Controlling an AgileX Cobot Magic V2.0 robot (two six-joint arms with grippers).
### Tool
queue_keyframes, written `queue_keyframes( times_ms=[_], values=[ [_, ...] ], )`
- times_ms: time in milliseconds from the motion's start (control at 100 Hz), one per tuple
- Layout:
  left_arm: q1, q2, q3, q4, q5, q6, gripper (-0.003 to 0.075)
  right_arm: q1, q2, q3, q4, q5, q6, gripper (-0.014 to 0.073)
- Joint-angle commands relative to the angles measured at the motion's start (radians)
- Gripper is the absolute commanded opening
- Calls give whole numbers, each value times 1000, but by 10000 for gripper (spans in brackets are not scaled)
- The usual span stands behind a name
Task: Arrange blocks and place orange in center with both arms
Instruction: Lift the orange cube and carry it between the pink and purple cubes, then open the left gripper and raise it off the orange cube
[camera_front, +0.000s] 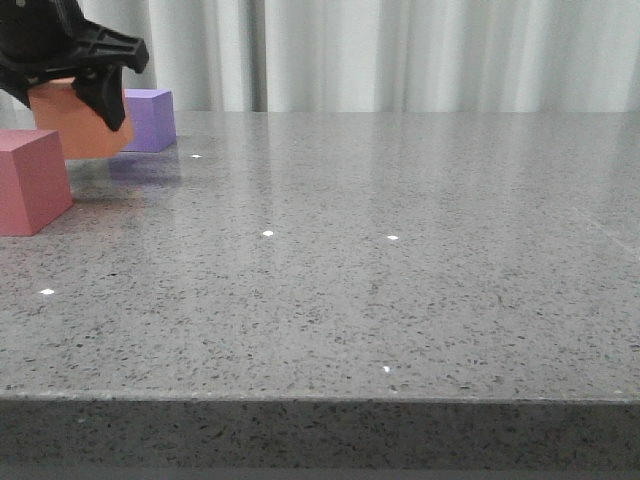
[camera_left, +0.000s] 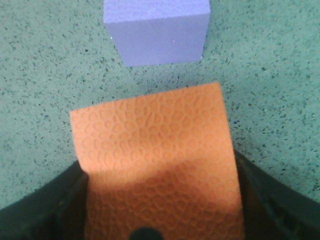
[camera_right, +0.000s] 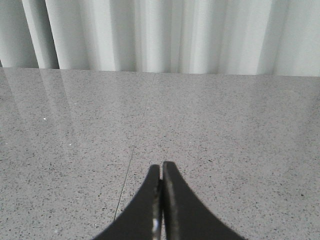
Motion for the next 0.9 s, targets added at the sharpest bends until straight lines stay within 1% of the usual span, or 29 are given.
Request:
queue_keyframes(
  times_ms=[0, 230, 310, 380, 420, 450, 460, 490, 560, 610, 740, 890],
  values=[
    [2, -31, -23, 0, -54, -2, 219, -8, 1, -24, -16, -74, -6, -69],
    [2, 1, -23, 0, -53, -2, 225, -8, 1, -24, -16, -74, -6, -69],
    [2, 1, -23, 0, -51, -2, 265, -8, 1, -24, -16, -74, -6, -69],
    [3, 1, -23, 0, -53, -2, 347, -8, 1, -24, -16, -74, -6, -69],
    [3, 1, -23, 0, -51, -2, 423, -8, 1, -24, -16, -74, -6, -69],
    [3, 1, -23, 0, -51, -2, 456, -8, 1, -24, -16, -74, -6, -69],
    [3, 1, -23, 0, -51, -2, 489, -8, 1, -24, -16, -74, -6, -69],
    [3, -1, -23, 0, -50, -2, 529, -8, 1, -24, -16, -74, -6, -69],
    [3, -3, -23, 8, -50, -2, 590, -8, 1, -24, -16, -74, -6, -69],
    [3, -12, -23, 10, -47, -2, 601, -8, 1, -24, -16, -74, -6, -69],
    [4, -50, -23, 10, -52, -2, 599, -8, 1, -24, -16, -74, -6, -69],
    [5, -139, -23, 10, -54, -2, 599, -8, 1, -24, -16, -74, -6, -69]
  ],
)
